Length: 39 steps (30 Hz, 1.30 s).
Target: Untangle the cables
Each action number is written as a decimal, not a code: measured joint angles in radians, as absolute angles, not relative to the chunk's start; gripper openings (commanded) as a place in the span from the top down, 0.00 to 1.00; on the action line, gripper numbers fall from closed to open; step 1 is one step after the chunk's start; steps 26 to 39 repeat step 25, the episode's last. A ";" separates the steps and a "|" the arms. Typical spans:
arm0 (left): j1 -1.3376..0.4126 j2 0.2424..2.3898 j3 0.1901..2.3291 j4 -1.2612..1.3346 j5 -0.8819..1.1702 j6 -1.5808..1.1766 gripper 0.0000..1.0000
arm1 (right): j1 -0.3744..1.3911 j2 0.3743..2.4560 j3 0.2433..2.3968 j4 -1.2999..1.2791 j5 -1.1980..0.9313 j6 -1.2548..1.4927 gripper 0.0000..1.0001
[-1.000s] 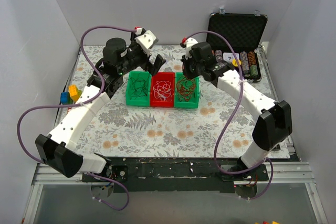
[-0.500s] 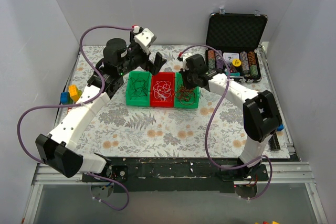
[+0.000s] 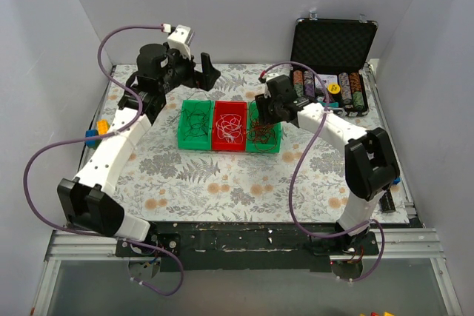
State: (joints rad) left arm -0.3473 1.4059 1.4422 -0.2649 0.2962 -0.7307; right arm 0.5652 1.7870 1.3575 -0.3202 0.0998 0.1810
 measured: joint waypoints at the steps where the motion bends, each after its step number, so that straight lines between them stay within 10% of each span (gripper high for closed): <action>1: -0.337 1.425 1.464 -0.279 0.296 -0.741 0.02 | 0.562 1.780 1.357 -0.324 0.103 0.183 0.40; 13: -0.268 1.544 1.610 -0.422 0.249 -0.756 0.02 | 0.551 1.552 1.338 -0.360 0.086 0.183 0.15; 39: -0.246 1.472 1.305 -0.421 0.036 -0.748 0.02 | 0.550 1.349 1.161 -0.384 0.033 0.196 0.11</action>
